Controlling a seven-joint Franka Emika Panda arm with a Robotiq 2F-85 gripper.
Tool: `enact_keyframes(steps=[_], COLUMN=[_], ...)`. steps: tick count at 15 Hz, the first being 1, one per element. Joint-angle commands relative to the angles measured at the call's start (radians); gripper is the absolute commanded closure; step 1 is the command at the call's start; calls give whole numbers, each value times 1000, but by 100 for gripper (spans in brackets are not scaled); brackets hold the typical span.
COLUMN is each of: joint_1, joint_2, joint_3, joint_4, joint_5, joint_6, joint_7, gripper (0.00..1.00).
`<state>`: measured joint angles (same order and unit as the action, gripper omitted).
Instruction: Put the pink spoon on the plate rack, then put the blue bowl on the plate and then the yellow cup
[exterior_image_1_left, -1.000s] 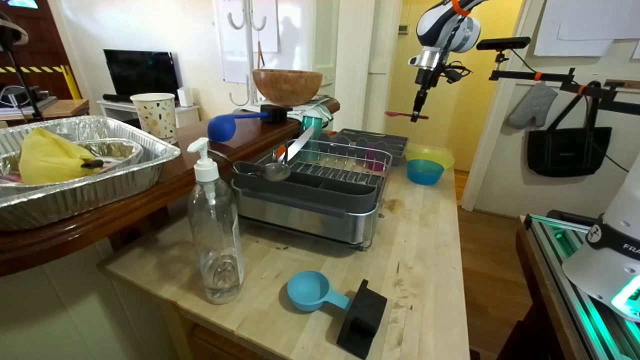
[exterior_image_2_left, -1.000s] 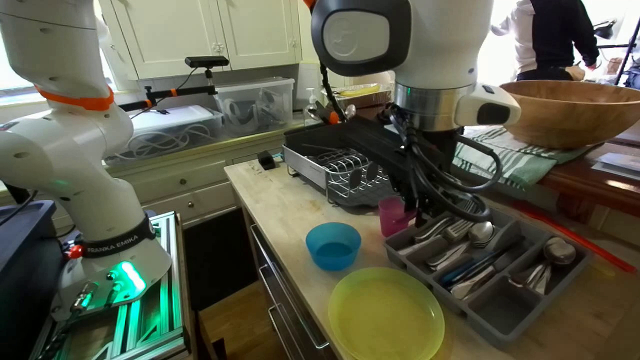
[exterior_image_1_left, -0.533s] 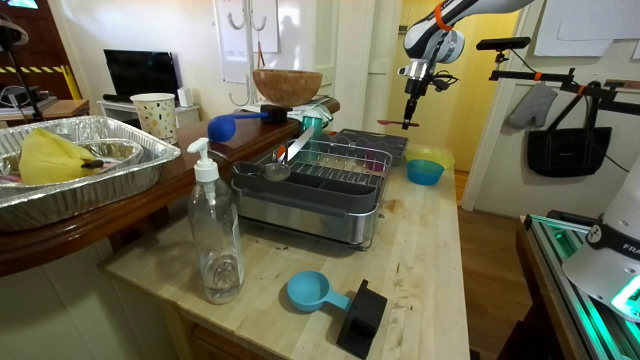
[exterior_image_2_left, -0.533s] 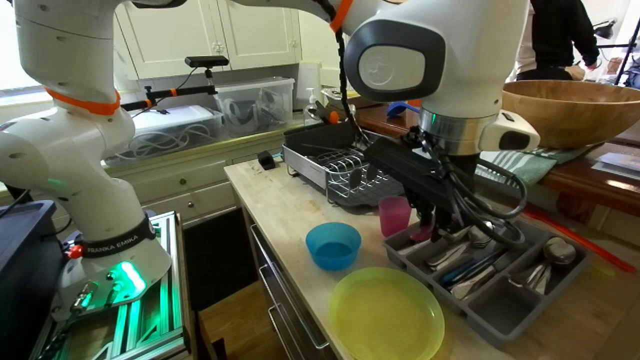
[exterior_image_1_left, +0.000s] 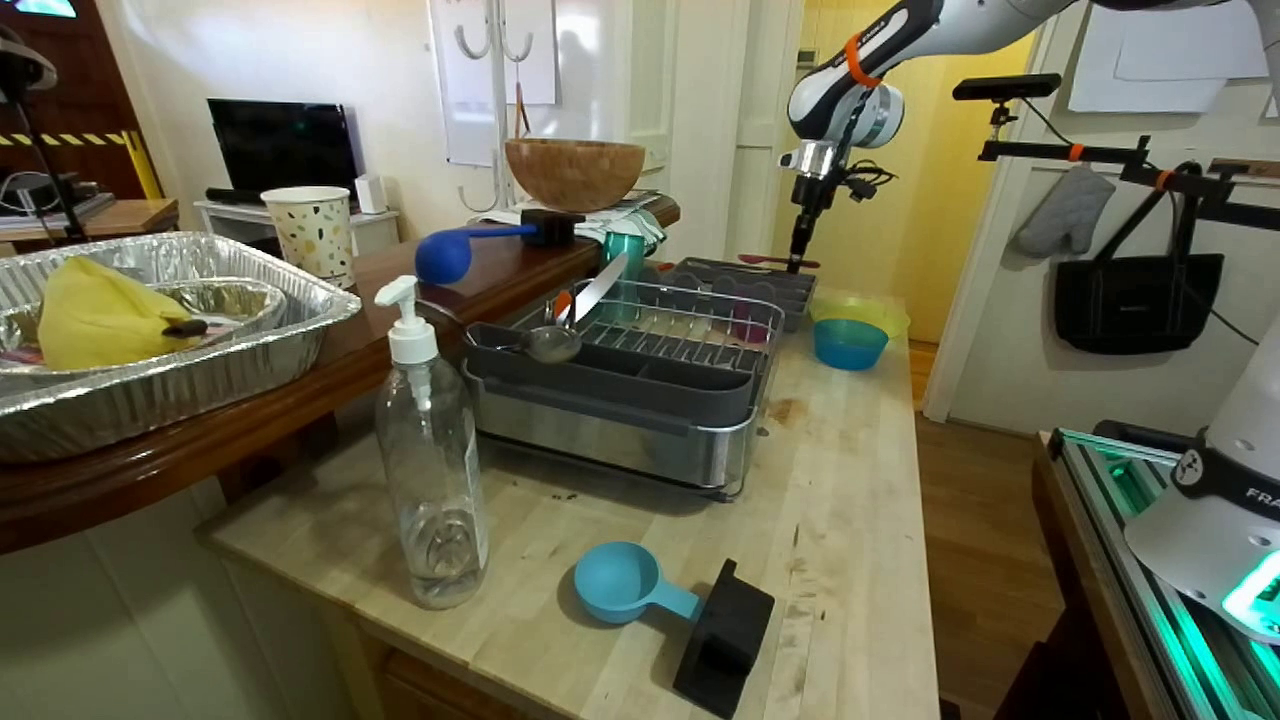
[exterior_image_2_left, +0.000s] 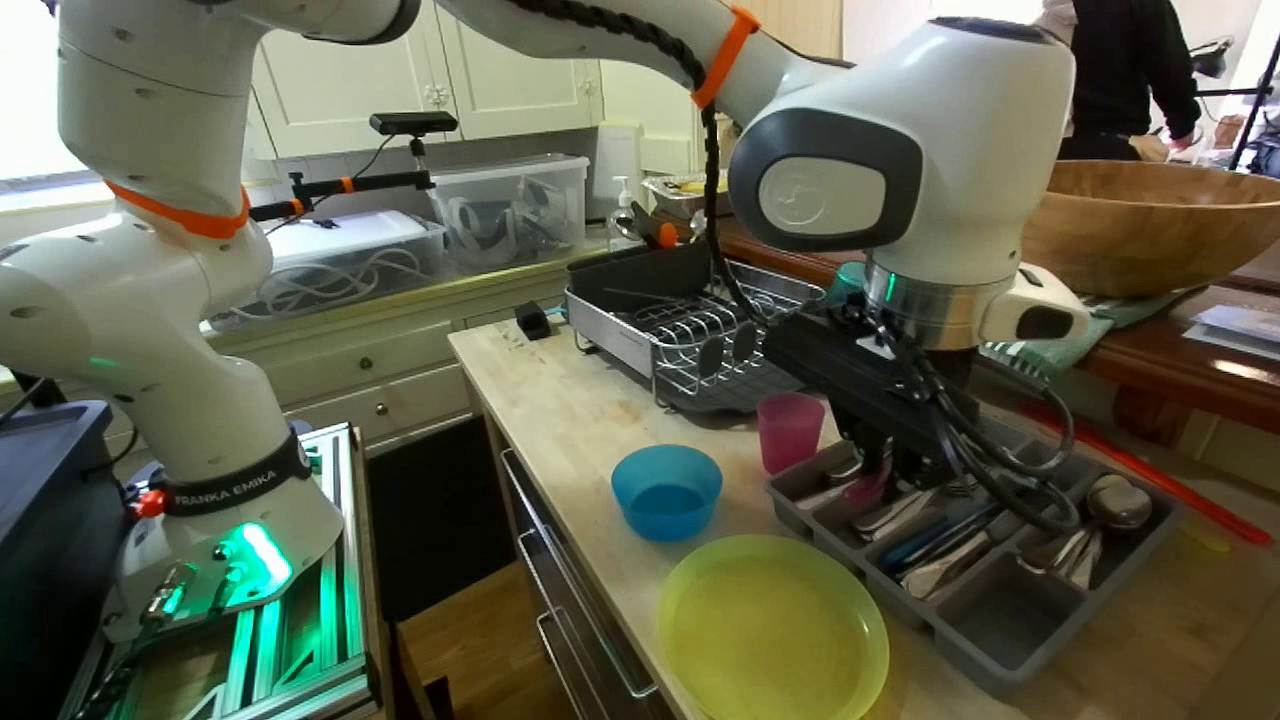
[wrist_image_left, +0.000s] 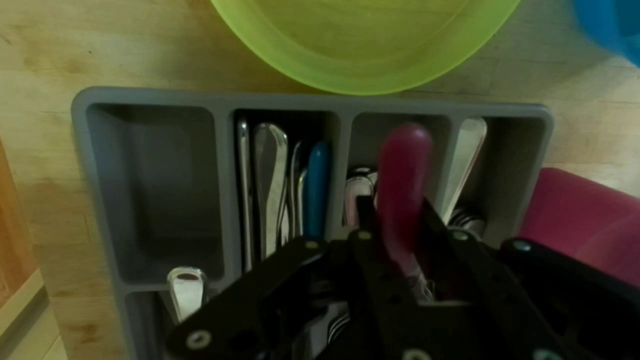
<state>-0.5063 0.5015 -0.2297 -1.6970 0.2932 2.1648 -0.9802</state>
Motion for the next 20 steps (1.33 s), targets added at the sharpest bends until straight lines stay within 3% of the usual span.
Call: enact_keyframes(steps=[1,10,11,12,13,15,20], joint_1=[-26,-16,-14,-16,-15,-19,-17], joint_2=[55,98,98,96,93,84,13], joint_3=[37,92,91,92,89,90,107], joint_4=[55,85,79,76,70,61,10], joint_5=[14,5,-2,-2,-5,-3,24], joint_6=[37,74,84,86,98,113,107], joint_7=[22,99,107,112,120,128,161], gripper=[95,95,91,79,53,46,7])
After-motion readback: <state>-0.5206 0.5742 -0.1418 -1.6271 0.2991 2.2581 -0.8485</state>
